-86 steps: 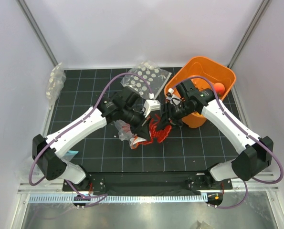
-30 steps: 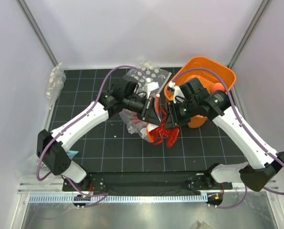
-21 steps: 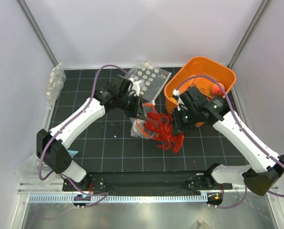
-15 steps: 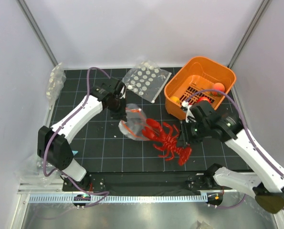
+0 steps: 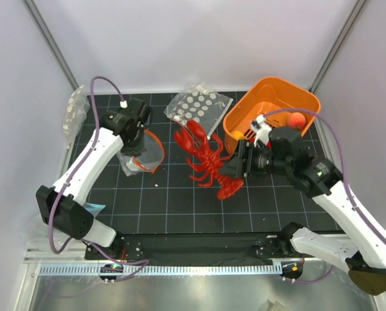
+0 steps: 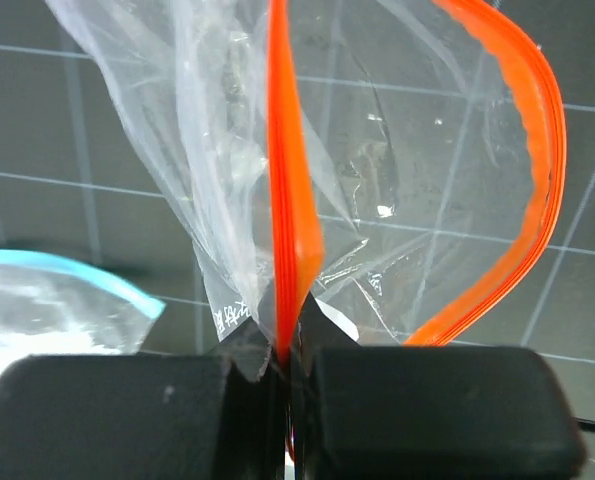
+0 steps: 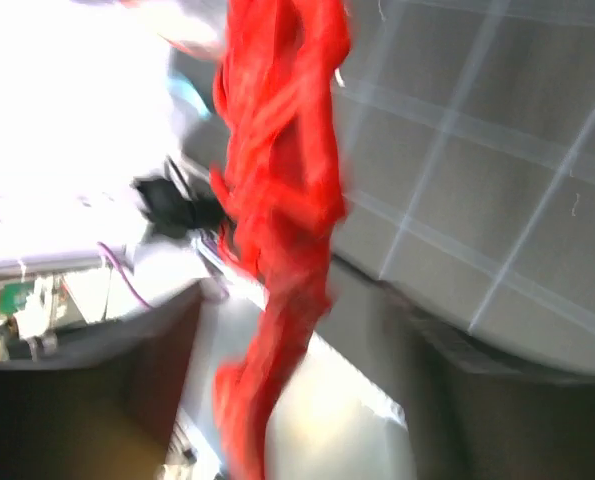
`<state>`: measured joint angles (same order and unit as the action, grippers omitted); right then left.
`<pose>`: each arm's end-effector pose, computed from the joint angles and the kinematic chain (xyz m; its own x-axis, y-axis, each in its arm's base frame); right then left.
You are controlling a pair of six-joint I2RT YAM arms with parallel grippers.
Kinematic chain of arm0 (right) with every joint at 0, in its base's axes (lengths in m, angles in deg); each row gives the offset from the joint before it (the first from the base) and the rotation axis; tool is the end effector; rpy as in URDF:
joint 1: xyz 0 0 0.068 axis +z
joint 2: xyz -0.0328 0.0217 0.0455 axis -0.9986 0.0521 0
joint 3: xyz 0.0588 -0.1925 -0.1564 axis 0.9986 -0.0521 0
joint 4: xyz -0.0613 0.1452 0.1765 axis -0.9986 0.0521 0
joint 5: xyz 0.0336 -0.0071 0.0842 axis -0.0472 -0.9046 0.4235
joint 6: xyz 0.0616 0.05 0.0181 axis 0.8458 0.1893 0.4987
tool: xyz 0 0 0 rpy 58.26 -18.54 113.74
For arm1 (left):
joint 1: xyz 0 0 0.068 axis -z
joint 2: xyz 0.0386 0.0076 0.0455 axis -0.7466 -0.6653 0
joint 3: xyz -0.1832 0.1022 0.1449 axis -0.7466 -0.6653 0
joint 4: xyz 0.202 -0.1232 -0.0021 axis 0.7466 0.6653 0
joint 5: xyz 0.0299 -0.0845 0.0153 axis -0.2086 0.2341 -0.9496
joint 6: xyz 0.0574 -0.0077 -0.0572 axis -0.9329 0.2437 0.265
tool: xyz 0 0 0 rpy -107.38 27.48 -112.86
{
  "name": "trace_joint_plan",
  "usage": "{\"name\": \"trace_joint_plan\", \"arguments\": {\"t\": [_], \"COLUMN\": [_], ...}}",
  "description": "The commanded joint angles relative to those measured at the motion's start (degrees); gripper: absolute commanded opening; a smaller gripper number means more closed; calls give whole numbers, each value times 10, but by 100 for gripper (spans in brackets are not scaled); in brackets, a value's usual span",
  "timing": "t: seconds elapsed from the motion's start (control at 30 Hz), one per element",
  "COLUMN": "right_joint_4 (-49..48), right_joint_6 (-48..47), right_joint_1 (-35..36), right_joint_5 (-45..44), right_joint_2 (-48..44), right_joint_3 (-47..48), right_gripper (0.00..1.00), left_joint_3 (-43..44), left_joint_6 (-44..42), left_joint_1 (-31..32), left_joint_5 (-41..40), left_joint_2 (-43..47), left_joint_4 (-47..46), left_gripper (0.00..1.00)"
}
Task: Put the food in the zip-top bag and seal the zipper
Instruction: Place the fake lobster at the center of the board, then pick up the fake lobster from the center of the board.
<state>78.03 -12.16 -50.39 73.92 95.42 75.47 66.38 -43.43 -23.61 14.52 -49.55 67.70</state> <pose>0.1433 0.1327 0.3571 -0.8223 0.1311 -0.5538 -0.3286 0.6852 0.6500 0.2537 -0.0928 0.2899 -0.8900 -0.0827 -0.4483 -0.1345 0.9873 0.0849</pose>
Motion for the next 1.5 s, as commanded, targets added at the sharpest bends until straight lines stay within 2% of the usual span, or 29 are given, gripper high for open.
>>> {"name": "trace_joint_plan", "arguments": {"t": [0.0, 0.03, 0.1, 0.13, 0.17, 0.23, 0.3, 0.43, 0.57, 0.8, 1.0, 1.07, 1.13, 1.27, 1.47], "right_joint_4": [-21, 5, 89, 118, 157, 147, 138, 91, 23, 0, -23, -37, -46, -81, -104], "right_joint_6": [3, -10, -64, -83, -96, -83, -75, -107, -145, -206, -237, -238, -240, -236, -214], "right_joint_1": [-2, 3, 4, 5, 6, 7, 8, 8, 9, 10, 9, 9, 10, 10, 23], "right_joint_5": [86, 88, 40, -20, -49, -54, -81, -97, -64, -96, -126, -125, -120, -115, -124], "right_joint_2": [14, 25, 11, 2, -13, -47, -38, 72, 178, 333, 414, 439, 467, 508, 565], "right_joint_3": [-155, -220, -269, -264, -251, -219, -176, -100, -37, 57, 74, 73, 75, 67, 71], "right_gripper": [88, 92, 93, 99, 100, 100, 100, 100, 100, 100, 100, 98, 91, 89, 72], "left_joint_3": [26, 26, 32, 33, 27, 19, 11, 18, 39, 50, 17, 17, 22, 26, 29], "left_joint_6": [-21, -24, -30, -29, -28, -23, -19, -24, -34, -39, -36, -39, -46, -48, -37], "left_joint_1": [-1, -1, -1, -1, -1, -1, -1, -1, -1, -1, -1, -1, -1, -1, -1], "left_joint_5": [-60, -61, -61, -60, -60, -56, -52, -39, -34, 22, 56, 56, 48, 48, 64], "left_joint_2": [49, 50, 53, 55, 58, 68, 74, 62, 49, 59, 85, 88, 92, 97, 98], "left_joint_4": [31, 36, 54, 59, 62, 57, 45, 39, 48, 32, 10, 17, 25, 38, 44], "left_gripper": [0, 0, 0, 0, 0, 0, 0, 0, 0, 0, 0, 0, 0, 0, 0]}}
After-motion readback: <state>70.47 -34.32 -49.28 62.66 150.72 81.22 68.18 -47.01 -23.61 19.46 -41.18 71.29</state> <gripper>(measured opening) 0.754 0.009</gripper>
